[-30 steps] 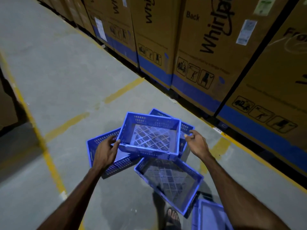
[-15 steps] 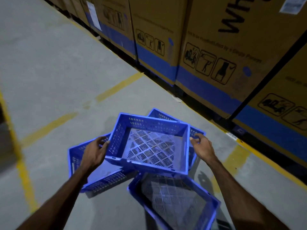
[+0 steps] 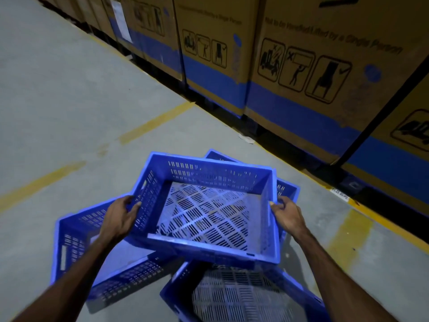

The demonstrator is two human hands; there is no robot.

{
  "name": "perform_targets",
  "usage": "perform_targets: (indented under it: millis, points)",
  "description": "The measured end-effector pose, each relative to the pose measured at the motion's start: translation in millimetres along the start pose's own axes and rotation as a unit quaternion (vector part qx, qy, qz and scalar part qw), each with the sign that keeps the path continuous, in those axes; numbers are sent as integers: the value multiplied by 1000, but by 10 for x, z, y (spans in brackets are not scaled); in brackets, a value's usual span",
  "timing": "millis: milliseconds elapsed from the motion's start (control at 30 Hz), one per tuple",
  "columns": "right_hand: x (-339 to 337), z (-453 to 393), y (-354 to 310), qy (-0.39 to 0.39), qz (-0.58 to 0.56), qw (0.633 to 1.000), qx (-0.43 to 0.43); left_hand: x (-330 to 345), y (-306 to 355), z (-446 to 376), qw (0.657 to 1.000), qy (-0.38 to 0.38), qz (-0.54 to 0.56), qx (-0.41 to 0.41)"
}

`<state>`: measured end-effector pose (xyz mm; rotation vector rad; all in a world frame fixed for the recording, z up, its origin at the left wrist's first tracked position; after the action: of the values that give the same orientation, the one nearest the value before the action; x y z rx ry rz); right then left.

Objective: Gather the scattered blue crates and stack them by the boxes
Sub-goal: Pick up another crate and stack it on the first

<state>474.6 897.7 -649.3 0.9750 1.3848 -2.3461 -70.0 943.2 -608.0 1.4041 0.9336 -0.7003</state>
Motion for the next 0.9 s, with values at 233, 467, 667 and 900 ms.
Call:
perform_targets:
  millis: [233,467,667,900]
  points:
    - [184,-50,136,14,-68,998,-3,33,-131,-112,998,54,-39,-18]
    - [177,-15,82,27,-102,994,-21,62,-379,-146,997,22,10,-74]
    - [158,15,37,48,-64,996,-39,133,-474,-142,993,-13,62,-101]
    - [18,101,-150,89,-71,992,-54,30,-429,-60,988,6,106,-111]
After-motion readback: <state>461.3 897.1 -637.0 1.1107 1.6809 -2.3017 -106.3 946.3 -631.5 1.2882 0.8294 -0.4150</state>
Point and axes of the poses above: each hand's wrist, its own z-axis away from the middle knuckle, its own x-axis out of the palm, y = z × x, the point moved 10 cm from there along -z, towards the middle knuckle
